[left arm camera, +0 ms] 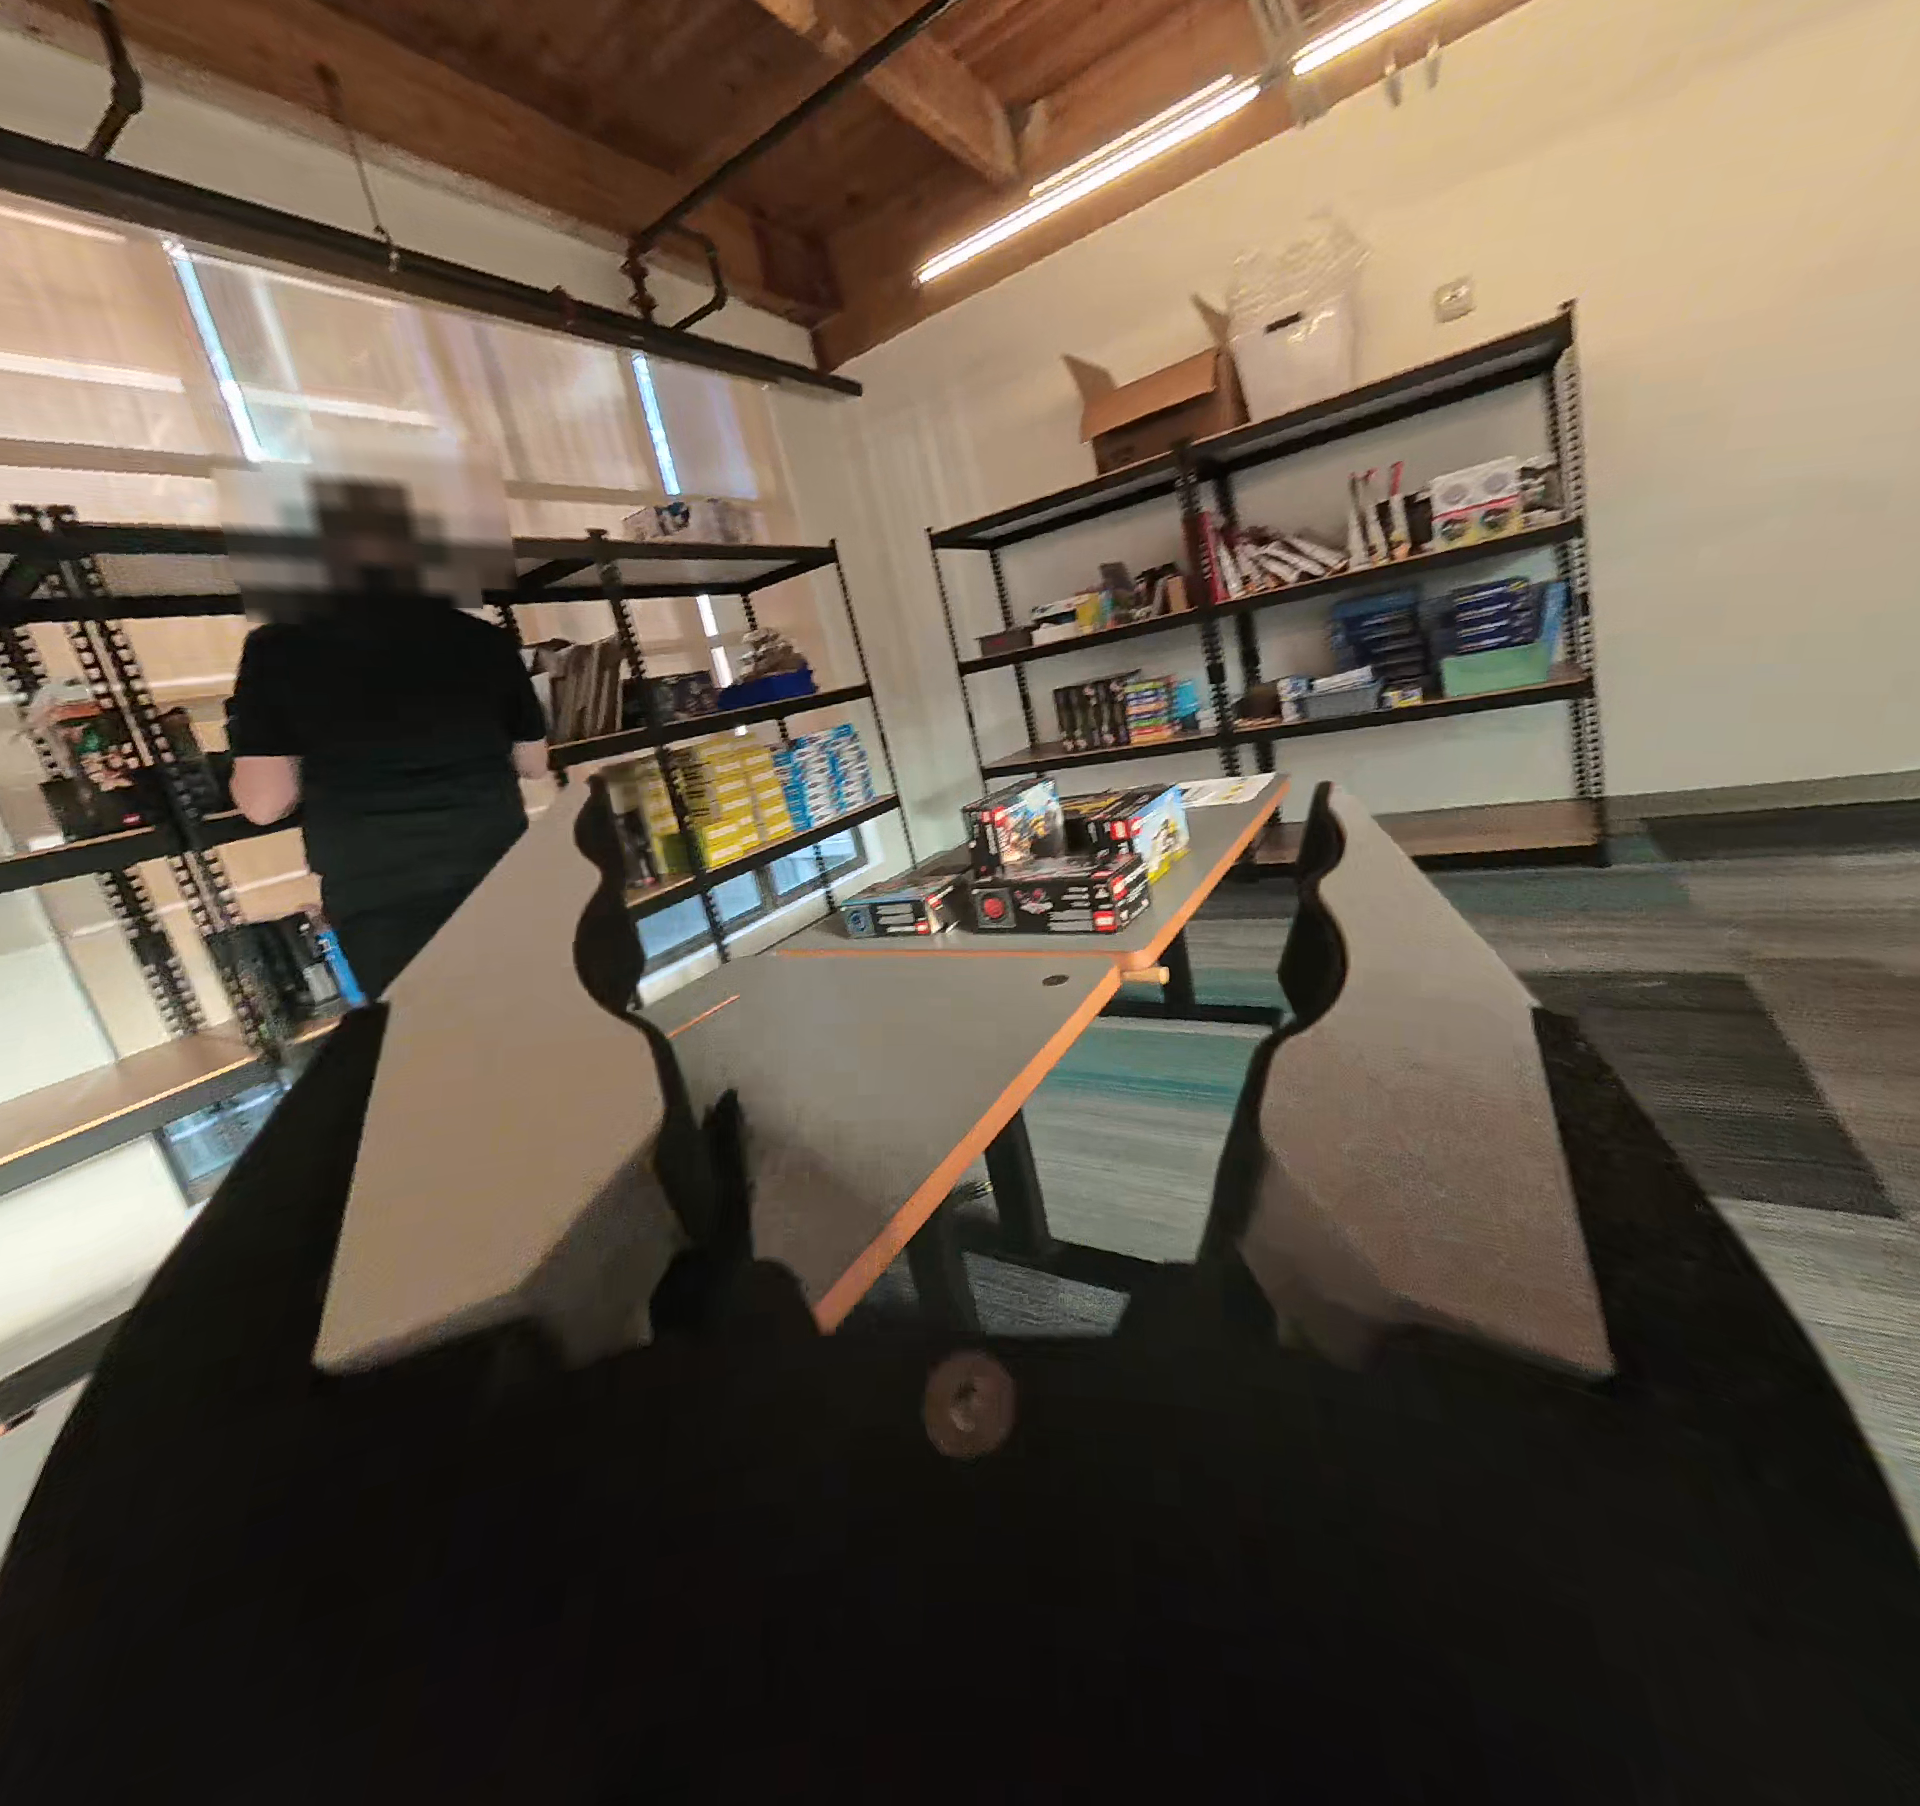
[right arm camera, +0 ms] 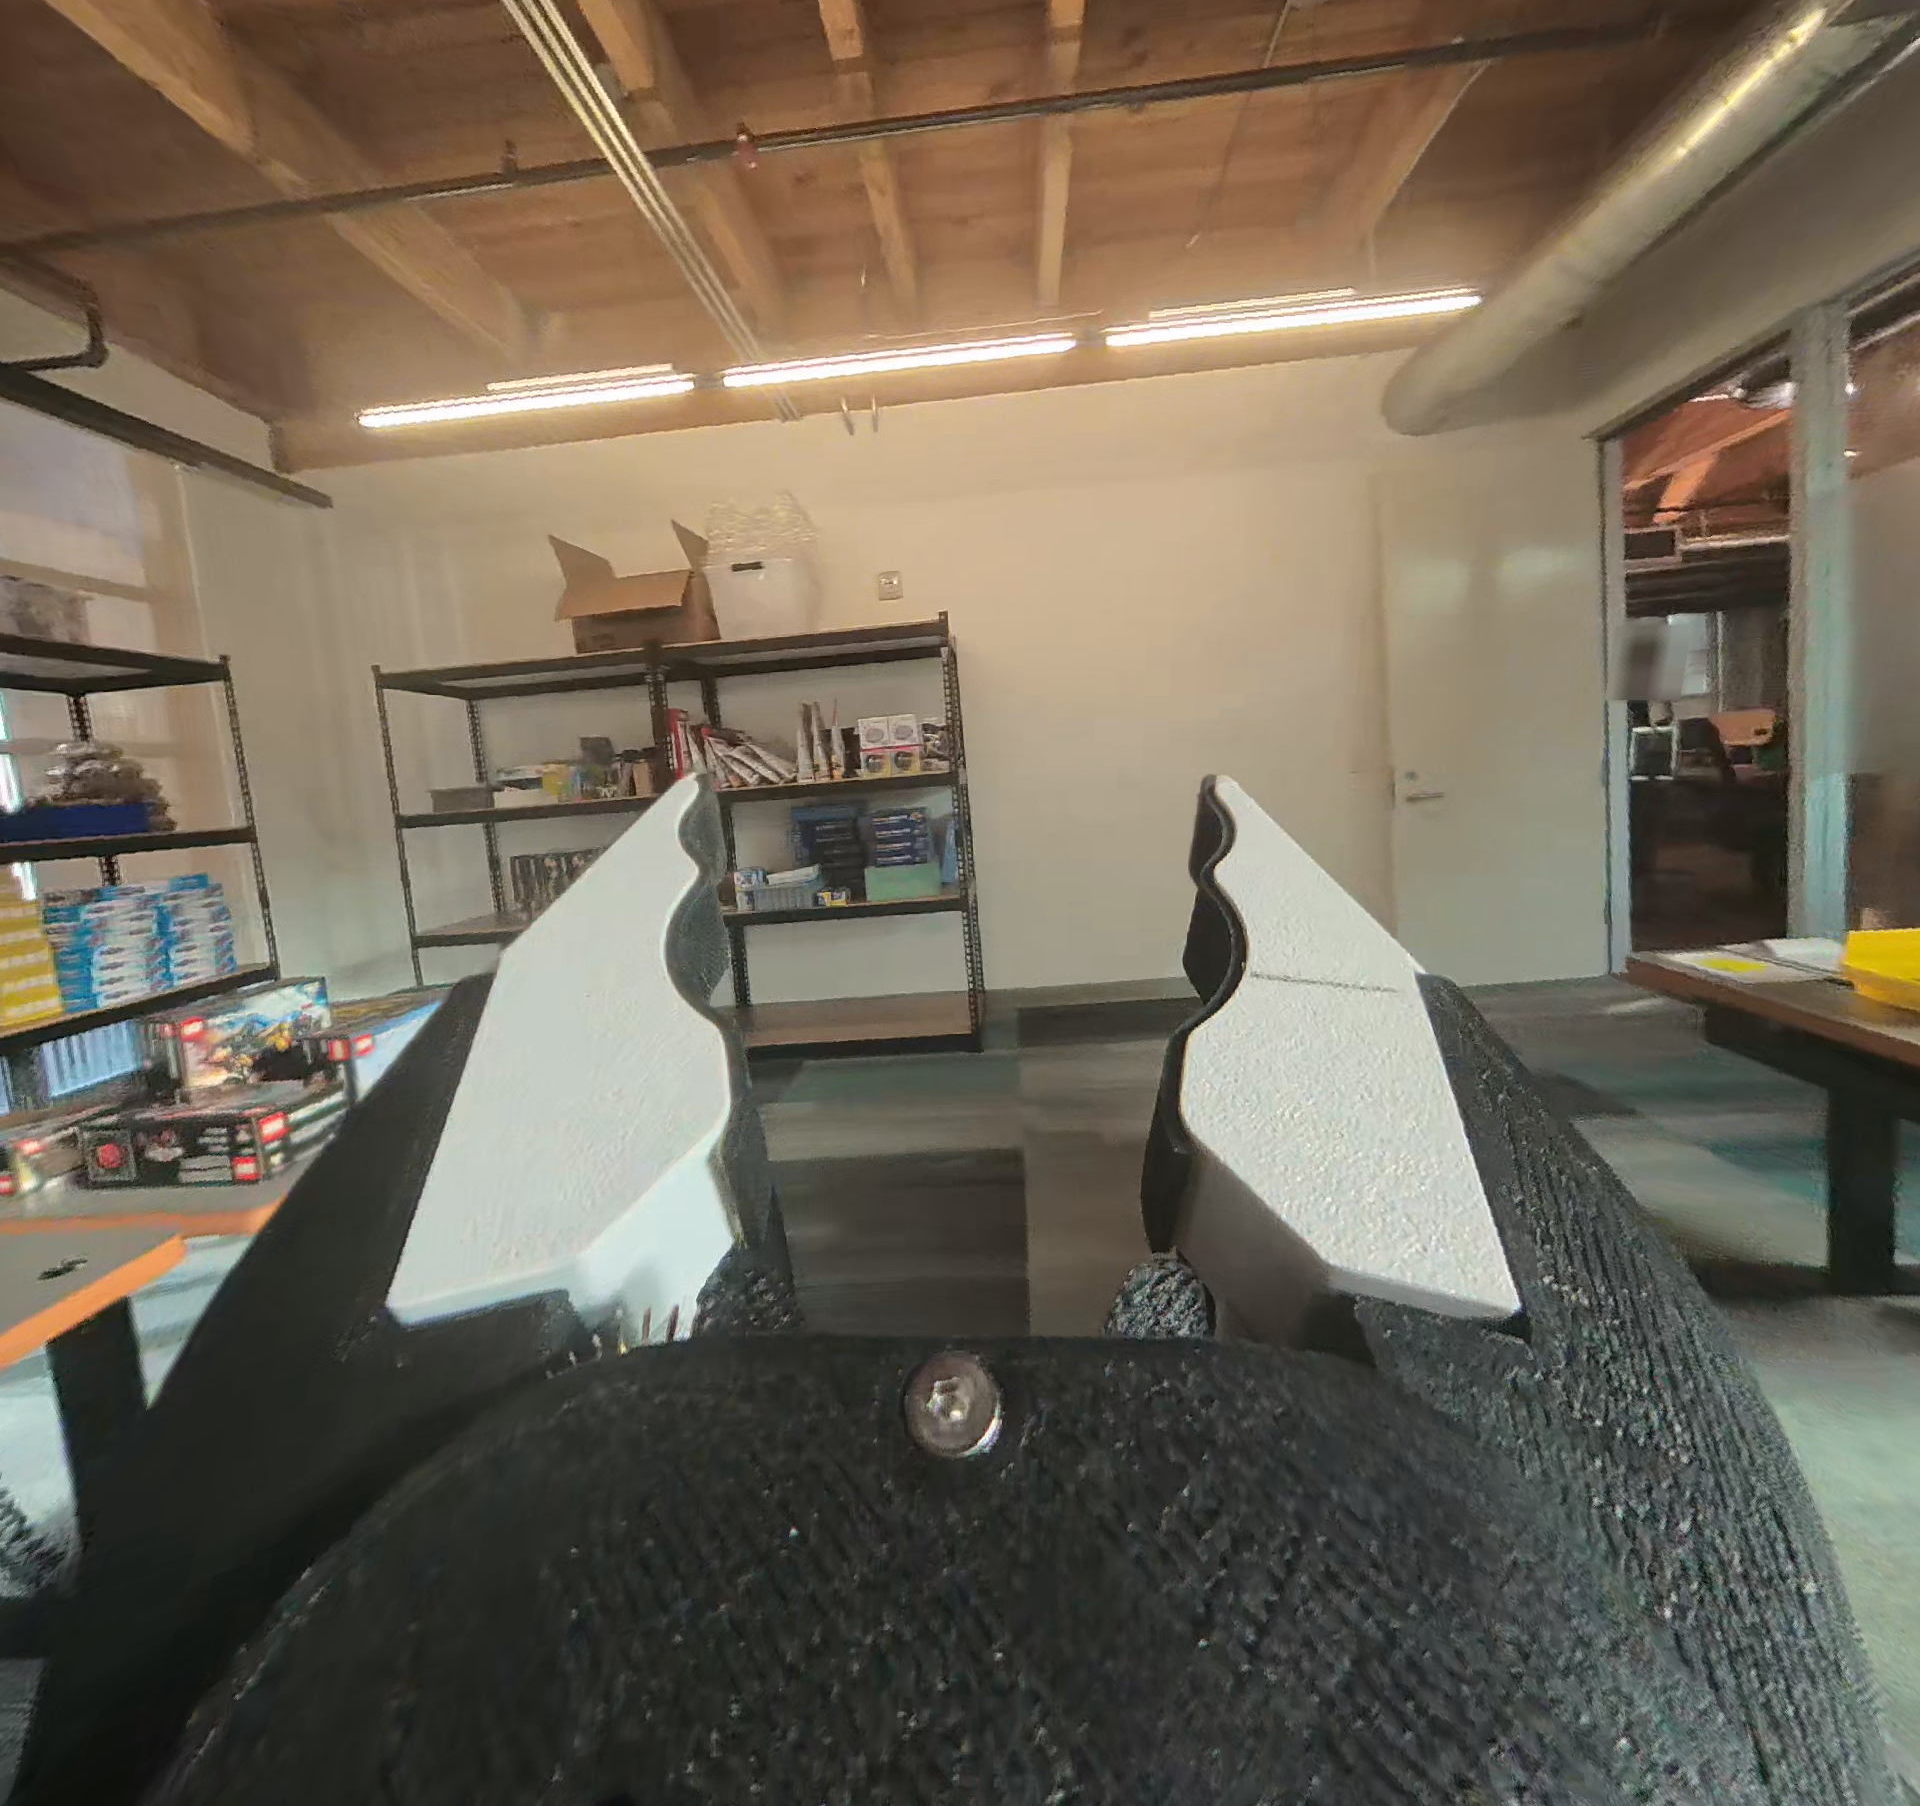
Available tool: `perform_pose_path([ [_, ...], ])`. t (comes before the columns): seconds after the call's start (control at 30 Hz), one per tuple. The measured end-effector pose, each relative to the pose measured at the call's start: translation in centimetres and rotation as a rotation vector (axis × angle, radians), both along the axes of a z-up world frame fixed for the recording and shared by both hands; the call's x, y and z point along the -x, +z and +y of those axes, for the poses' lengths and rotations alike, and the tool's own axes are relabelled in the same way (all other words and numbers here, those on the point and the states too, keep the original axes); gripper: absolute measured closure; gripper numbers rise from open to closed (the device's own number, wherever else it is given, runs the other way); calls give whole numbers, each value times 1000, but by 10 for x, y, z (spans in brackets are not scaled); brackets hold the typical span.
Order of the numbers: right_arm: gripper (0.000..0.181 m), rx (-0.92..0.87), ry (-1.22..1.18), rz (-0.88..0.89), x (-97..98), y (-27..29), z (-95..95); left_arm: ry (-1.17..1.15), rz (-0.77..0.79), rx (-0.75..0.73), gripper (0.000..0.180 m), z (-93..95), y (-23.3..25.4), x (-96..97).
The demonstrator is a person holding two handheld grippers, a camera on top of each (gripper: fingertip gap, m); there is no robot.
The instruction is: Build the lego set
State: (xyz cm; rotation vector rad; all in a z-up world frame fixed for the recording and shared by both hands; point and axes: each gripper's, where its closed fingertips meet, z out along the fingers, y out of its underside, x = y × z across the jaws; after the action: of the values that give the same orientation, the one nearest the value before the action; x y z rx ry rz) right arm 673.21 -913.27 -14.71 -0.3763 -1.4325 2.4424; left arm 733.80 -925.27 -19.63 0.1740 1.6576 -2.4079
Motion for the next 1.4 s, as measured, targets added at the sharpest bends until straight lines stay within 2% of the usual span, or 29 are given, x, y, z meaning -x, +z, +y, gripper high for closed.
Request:
perform_pose_path([
  [0.17,90,-29,27,-85,56,-6,-154,117,67,-44,48,-141,-9,-1],
  [0.27,90,5,-30,-8,91,26,-218,53,61,-23,47,-240,9,46],
  [0.37,91,-11,-112,65,126,36,-265,-88,75,-23,46,-339,25,124],
  [0.47,93,-75,-190,114,168,17,-306,-234,87,8,46,-424,34,212],
  [0.6,94,-180,-292,138,243,-29,-372,-318,83,12,48,-526,17,313],
  [0.7,95,-204,-344,117,307,-46,-436,-336,82,-27,52,-599,-8,373],
  [0.8,94,-202,-363,61,367,-42,-511,-362,130,-119,51,-683,-17,428],
  [0.93,95,-184,-321,109,416,-19,-634,-336,49,-42,54,-773,15,474],
  [1.0,96,-186,-260,83,428,-18,-705,-308,69,-36,55,-814,19,482],
  [1.2,96,-157,-36,75,412,-29,-922,-172,64,-126,55,-939,-28,473],
  [1.3,97,-181,17,112,407,-43,-1018,-112,119,-174,51,-1005,-55,454],
  [1.4,98,-200,40,91,423,-42,-1107,-45,199,-171,52,-1078,-61,440],
])
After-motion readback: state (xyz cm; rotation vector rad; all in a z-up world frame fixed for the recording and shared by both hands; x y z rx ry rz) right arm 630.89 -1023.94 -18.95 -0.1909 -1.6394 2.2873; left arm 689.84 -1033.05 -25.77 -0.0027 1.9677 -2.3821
